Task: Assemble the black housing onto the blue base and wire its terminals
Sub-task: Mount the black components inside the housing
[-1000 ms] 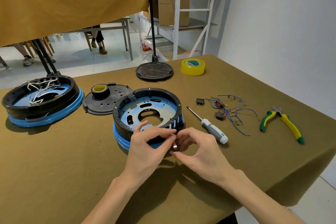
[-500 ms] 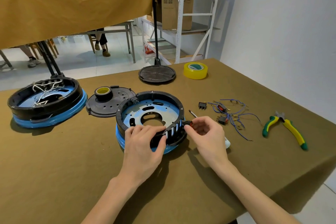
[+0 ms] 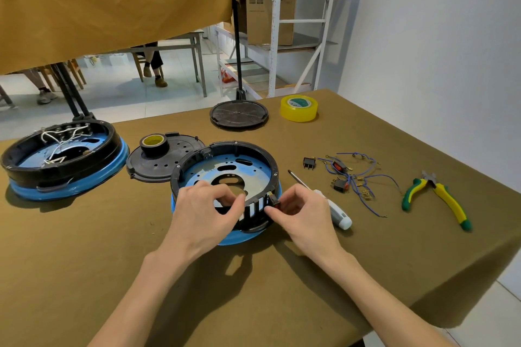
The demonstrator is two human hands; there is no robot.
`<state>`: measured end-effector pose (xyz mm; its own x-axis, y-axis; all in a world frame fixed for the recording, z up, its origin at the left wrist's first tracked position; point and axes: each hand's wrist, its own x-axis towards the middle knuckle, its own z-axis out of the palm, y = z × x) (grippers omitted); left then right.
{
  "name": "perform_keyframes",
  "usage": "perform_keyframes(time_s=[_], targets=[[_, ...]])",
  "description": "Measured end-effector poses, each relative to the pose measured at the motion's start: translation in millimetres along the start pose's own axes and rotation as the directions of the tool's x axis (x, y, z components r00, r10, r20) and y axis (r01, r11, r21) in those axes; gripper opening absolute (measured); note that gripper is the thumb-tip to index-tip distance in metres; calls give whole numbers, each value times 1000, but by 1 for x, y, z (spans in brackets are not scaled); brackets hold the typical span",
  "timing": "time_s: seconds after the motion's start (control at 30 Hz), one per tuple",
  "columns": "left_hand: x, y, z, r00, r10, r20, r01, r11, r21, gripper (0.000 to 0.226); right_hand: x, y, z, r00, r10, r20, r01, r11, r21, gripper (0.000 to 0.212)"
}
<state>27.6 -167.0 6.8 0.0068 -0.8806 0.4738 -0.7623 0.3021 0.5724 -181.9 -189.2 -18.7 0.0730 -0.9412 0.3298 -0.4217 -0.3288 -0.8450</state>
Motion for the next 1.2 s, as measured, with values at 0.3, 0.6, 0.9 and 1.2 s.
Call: perform_keyframes(time_s=[0.3, 0.6, 0.9, 1.2], targets=[[29, 21, 27, 956, 18, 294, -37, 998, 59, 41, 5, -5, -1, 999, 34, -4, -34, 998, -54, 25], [25, 7, 24, 975, 49, 218, -62, 997, 53, 28, 7, -3, -4, 1000, 22, 3, -22, 1000, -17, 18], [22, 11, 32, 996, 16, 87, -23, 996, 89, 54, 11, -5, 0, 998, 44, 51, -36, 987, -155, 21], [17, 11, 38, 992, 122, -14, -119, 985, 128, 47, 14, -1, -15, 990, -41, 136, 55, 994, -99, 23]])
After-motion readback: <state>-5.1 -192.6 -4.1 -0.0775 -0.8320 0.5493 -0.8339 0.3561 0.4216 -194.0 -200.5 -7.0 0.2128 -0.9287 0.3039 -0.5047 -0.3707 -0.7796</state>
